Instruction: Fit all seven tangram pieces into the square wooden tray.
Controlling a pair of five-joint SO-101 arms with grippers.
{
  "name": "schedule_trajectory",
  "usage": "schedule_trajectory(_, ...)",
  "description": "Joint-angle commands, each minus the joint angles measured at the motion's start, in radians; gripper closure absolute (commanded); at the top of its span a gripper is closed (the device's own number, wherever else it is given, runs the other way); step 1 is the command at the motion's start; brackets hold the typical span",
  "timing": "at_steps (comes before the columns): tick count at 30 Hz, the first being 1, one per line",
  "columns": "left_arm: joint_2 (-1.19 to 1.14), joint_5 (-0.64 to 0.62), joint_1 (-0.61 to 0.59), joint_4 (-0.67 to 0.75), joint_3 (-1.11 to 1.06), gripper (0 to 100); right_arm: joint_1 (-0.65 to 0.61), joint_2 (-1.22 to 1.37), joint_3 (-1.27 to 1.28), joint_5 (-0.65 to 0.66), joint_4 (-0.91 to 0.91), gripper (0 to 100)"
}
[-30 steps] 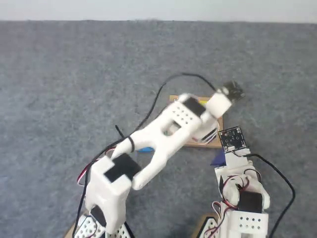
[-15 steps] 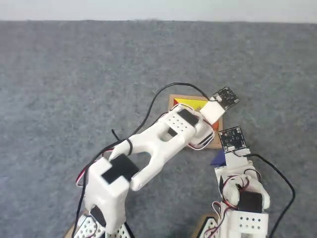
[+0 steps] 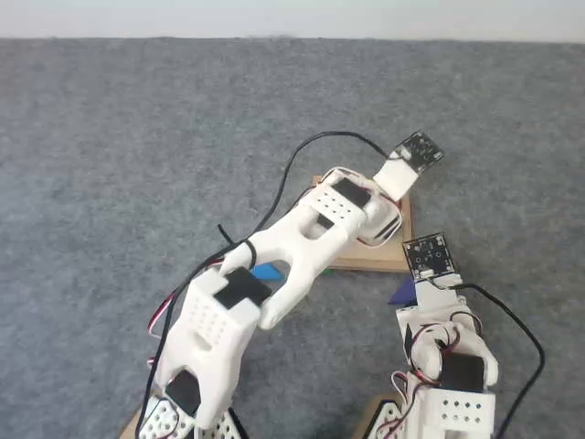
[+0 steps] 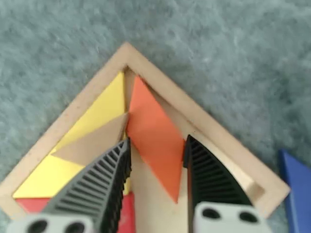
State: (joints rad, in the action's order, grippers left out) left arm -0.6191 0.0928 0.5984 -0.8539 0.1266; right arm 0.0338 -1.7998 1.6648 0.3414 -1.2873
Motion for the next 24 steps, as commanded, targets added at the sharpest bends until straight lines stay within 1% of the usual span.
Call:
schedule_trajectory(1, -0.006, 0.002, -0.009, -0.055, 0.137, 84, 0.008, -0.021, 0.02, -0.002, 0.005, 99.1)
schedule_trajectory(4, -0.009, 0.006, -0.009, -0.132, 0.248, 84, 0.008, -0.021, 0.02, -0.002, 0.005, 99.1)
schedule_trajectory(7, -0.009, 0.003, -0.009, -0.258, 0.38, 84, 0.008, -0.021, 0.02, -0.002, 0.005, 99.1)
schedule_trajectory(10, -0.009, 0.0, -0.018, -0.348, 0.479, 84, 0.008, -0.021, 0.02, -0.002, 0.005, 99.1)
schedule_trajectory(14, -0.009, -0.089, -0.083, -0.453, 0.613, 84, 0.005, -0.021, 0.02, -0.002, 0.005, 99.1)
schedule_trajectory(18, 0.014, -0.126, -0.14, -0.6, 0.737, 84, 0.007, -0.021, 0.02, -0.002, 0.005, 99.1)
schedule_trajectory(21, 0.11, -0.127, -0.149, -0.694, 0.76, 84, 0.007, -0.021, 0.02, -0.002, 0.005, 99.1)
schedule_trajectory(24, 0.238, -0.143, -0.153, -0.729, 0.7, 84, 0.007, -0.021, 0.02, -0.002, 0.005, 99.1)
